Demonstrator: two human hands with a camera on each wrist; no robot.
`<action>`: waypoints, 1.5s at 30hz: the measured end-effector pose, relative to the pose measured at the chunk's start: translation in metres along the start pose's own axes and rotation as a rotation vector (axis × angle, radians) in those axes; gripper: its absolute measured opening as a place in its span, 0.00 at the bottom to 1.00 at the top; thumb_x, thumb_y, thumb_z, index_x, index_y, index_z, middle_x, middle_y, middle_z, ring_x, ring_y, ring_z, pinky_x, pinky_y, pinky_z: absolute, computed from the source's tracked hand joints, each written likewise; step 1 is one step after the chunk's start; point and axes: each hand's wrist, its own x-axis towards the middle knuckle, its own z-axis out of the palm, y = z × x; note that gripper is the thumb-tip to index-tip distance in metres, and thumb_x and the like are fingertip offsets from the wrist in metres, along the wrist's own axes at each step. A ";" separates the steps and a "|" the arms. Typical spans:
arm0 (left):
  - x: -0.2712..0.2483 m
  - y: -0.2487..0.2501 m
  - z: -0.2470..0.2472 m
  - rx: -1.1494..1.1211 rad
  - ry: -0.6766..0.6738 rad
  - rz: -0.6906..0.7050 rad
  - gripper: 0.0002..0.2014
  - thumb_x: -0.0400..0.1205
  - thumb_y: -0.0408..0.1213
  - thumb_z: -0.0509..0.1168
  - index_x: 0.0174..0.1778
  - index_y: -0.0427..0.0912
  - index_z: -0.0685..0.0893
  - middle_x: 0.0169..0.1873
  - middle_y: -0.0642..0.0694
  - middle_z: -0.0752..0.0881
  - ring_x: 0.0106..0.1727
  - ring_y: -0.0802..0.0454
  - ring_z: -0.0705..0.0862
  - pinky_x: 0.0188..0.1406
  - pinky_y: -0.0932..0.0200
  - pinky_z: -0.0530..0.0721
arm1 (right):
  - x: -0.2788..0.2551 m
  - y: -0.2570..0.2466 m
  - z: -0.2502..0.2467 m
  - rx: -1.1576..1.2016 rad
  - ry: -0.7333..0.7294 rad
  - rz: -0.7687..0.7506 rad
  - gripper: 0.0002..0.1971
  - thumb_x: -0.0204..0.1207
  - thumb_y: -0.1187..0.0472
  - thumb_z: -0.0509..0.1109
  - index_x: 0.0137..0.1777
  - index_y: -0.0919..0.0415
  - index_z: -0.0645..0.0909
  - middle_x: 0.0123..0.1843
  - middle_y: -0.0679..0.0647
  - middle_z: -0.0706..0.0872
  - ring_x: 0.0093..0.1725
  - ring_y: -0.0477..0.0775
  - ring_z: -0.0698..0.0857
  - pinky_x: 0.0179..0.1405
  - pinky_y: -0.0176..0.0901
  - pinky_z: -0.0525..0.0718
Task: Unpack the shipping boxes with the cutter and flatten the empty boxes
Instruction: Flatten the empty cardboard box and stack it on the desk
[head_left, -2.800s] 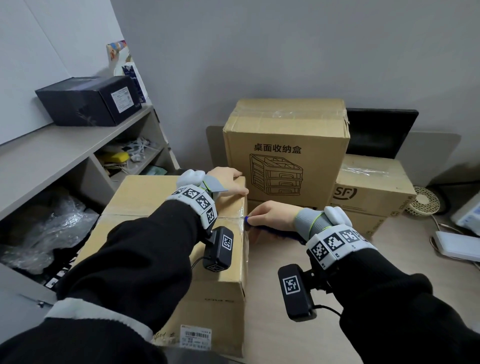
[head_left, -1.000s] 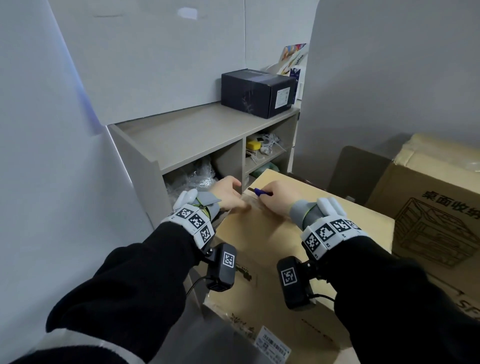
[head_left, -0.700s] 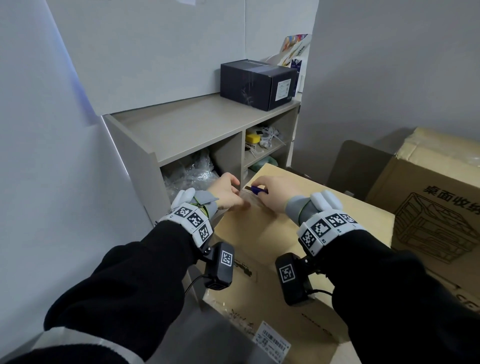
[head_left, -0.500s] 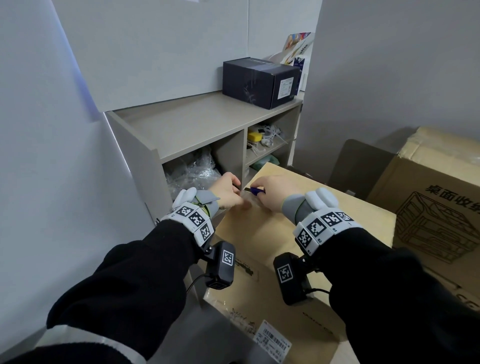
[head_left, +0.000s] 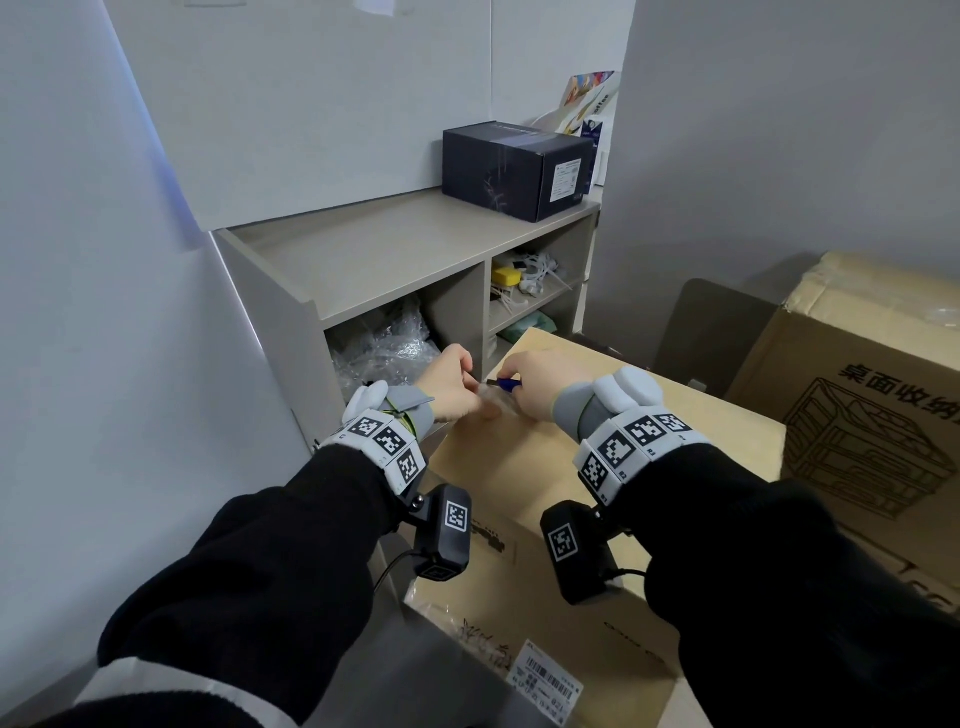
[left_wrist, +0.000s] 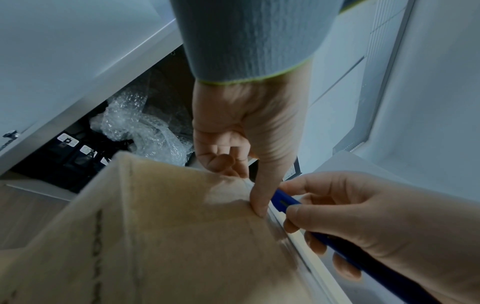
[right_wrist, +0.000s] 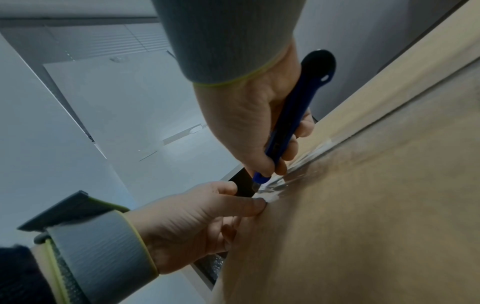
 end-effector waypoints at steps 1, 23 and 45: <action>0.001 -0.001 0.000 -0.003 0.001 0.000 0.27 0.69 0.31 0.79 0.45 0.45 0.64 0.35 0.48 0.74 0.35 0.54 0.66 0.33 0.64 0.68 | -0.001 0.000 0.000 0.001 0.006 0.002 0.15 0.82 0.63 0.60 0.65 0.58 0.82 0.57 0.59 0.86 0.44 0.55 0.76 0.33 0.39 0.71; 0.004 0.008 0.009 0.040 0.003 -0.016 0.29 0.67 0.29 0.80 0.37 0.47 0.61 0.29 0.51 0.78 0.37 0.51 0.73 0.38 0.60 0.77 | -0.021 0.032 0.006 -0.012 -0.055 0.049 0.18 0.81 0.67 0.60 0.69 0.55 0.80 0.62 0.57 0.83 0.48 0.55 0.76 0.44 0.41 0.72; 0.024 0.020 0.021 0.154 0.001 -0.028 0.27 0.66 0.29 0.81 0.47 0.40 0.68 0.39 0.45 0.80 0.41 0.50 0.77 0.45 0.58 0.74 | -0.075 0.097 0.020 0.066 -0.028 0.122 0.16 0.80 0.64 0.63 0.66 0.57 0.82 0.63 0.56 0.85 0.60 0.59 0.82 0.58 0.46 0.81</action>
